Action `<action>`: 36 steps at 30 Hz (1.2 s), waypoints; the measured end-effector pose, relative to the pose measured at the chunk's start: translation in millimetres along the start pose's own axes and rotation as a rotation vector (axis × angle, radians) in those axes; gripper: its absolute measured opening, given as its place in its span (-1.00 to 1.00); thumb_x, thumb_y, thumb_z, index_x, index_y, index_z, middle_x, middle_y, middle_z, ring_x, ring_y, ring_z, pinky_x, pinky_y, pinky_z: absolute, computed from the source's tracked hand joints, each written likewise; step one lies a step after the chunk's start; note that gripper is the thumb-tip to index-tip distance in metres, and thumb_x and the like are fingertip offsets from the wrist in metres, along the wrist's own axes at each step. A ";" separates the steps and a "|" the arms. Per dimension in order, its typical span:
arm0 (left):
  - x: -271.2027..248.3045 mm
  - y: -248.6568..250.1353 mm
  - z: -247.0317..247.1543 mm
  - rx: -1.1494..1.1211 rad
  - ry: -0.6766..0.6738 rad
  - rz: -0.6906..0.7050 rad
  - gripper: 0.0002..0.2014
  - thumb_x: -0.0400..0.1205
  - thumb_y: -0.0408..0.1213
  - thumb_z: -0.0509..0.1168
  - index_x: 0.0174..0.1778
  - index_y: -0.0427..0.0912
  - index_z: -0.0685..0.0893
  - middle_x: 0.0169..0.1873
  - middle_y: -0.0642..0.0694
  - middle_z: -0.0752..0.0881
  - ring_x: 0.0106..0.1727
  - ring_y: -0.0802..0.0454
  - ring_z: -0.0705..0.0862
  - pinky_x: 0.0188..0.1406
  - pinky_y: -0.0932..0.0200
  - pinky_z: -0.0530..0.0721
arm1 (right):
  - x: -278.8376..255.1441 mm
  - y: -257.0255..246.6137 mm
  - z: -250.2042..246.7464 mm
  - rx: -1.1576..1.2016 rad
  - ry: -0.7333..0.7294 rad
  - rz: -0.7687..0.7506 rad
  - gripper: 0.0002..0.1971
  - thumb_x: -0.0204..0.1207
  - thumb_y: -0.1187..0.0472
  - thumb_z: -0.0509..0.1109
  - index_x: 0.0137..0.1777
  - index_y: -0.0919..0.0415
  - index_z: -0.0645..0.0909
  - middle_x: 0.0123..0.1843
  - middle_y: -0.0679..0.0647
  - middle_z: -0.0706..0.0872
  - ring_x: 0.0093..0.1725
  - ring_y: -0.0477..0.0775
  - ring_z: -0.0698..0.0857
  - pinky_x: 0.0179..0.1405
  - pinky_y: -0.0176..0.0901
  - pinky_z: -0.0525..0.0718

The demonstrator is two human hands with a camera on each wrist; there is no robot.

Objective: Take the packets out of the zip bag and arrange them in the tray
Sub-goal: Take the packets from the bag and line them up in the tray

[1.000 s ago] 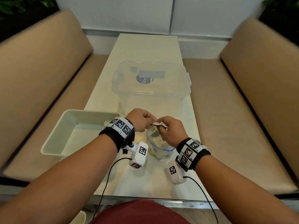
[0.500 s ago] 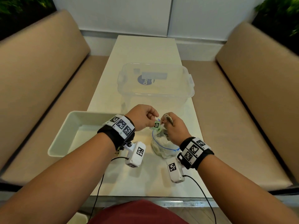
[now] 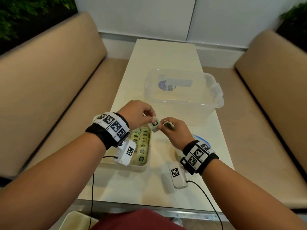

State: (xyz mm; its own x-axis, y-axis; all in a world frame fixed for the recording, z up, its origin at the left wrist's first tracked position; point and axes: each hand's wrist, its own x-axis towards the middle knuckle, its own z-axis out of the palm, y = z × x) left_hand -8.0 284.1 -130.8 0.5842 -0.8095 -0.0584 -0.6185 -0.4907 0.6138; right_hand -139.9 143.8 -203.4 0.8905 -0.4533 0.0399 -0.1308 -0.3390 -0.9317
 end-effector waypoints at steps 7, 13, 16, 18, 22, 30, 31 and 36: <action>-6.1 -23.0 -22.8 0.159 -0.041 0.105 -0.95 0.54 -0.13 0.48 -0.13 0.02 0.81 -0.44 0.19 0.64 -0.35 0.30 0.57 -0.29 0.36 0.45 | 7.4 -8.6 40.4 0.031 -0.031 0.021 -0.94 0.52 0.17 0.54 -0.04 0.05 0.81 -0.15 0.02 0.84 -0.14 0.01 0.78 -0.06 -0.06 0.73; 5.2 -51.6 -26.4 0.290 -0.084 0.029 -0.93 0.59 -0.20 0.44 -0.06 -0.07 0.80 -0.34 0.16 0.65 -0.28 0.18 0.59 -0.28 0.34 0.44 | 12.0 -8.9 56.1 -0.023 0.025 0.103 -0.91 0.55 0.26 0.45 -0.08 0.10 0.78 -0.17 0.01 0.82 -0.16 0.00 0.77 -0.11 -0.15 0.74; 11.4 -63.9 -15.5 0.412 -0.216 -0.007 -0.92 0.58 -0.26 0.44 -0.05 -0.10 0.81 -0.25 0.08 0.71 -0.13 0.08 0.69 -0.13 0.24 0.54 | 10.6 -3.4 55.2 0.024 0.082 0.190 -0.91 0.56 0.29 0.33 -0.07 0.08 0.60 -0.26 -0.03 0.66 -0.30 -0.04 0.60 -0.28 -0.17 0.58; 15.3 -69.8 -3.0 0.492 -0.367 0.001 -0.92 0.57 -0.29 0.43 -0.08 -0.08 0.82 -0.22 0.07 0.76 -0.11 0.06 0.72 -0.11 0.21 0.59 | 7.9 1.3 55.9 0.145 0.094 0.275 -0.91 0.52 0.28 0.26 -0.09 0.06 0.47 -0.26 0.02 0.58 -0.31 0.01 0.51 -0.30 -0.08 0.52; 24.0 -81.8 28.2 0.598 -0.668 0.040 -0.90 0.52 -0.26 0.49 -0.08 -0.07 0.83 -0.32 0.14 0.73 -0.31 0.16 0.65 -0.17 0.23 0.62 | -1.1 1.4 52.5 0.264 0.088 0.357 -0.82 0.30 0.20 0.17 -0.09 0.13 0.42 -0.27 0.12 0.63 -0.34 0.06 0.45 -0.35 -0.06 0.43; 55.2 -97.0 57.9 0.767 -0.753 -0.010 -0.81 0.54 -0.12 0.47 0.03 -0.03 0.82 -0.10 0.12 0.80 -0.07 0.10 0.76 -0.09 0.23 0.66 | -13.9 19.0 46.5 0.005 0.128 0.229 -0.89 0.63 0.29 0.27 -0.07 0.05 0.50 -0.12 0.04 0.78 -0.29 -0.05 0.55 -0.15 0.13 0.64; 57.8 -100.5 59.9 0.789 -0.736 -0.002 -0.79 0.53 -0.05 0.47 0.02 0.00 0.82 -0.08 0.13 0.81 -0.05 0.09 0.77 -0.04 0.21 0.69 | -14.1 20.5 45.7 -0.011 0.134 0.225 -0.90 0.64 0.27 0.28 -0.07 0.05 0.51 -0.13 0.10 0.76 -0.29 -0.04 0.55 -0.13 0.16 0.66; 61.3 -105.5 65.3 0.773 -0.663 -0.023 -0.77 0.51 0.01 0.45 -0.04 -0.05 0.80 -0.15 0.10 0.79 -0.10 0.04 0.77 -0.06 0.16 0.71 | -12.9 21.2 43.5 0.036 0.118 0.239 -0.90 0.62 0.28 0.30 -0.09 0.08 0.55 -0.22 0.10 0.64 -0.31 0.05 0.56 -0.19 0.08 0.64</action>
State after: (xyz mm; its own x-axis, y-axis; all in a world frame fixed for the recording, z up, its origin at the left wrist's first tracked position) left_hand 58.8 265.2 -250.6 0.3370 -0.6975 -0.6324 -0.9180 -0.3926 -0.0562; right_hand -135.2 178.3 -239.3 0.7789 -0.6106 -0.1433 -0.3143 -0.1823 -0.9317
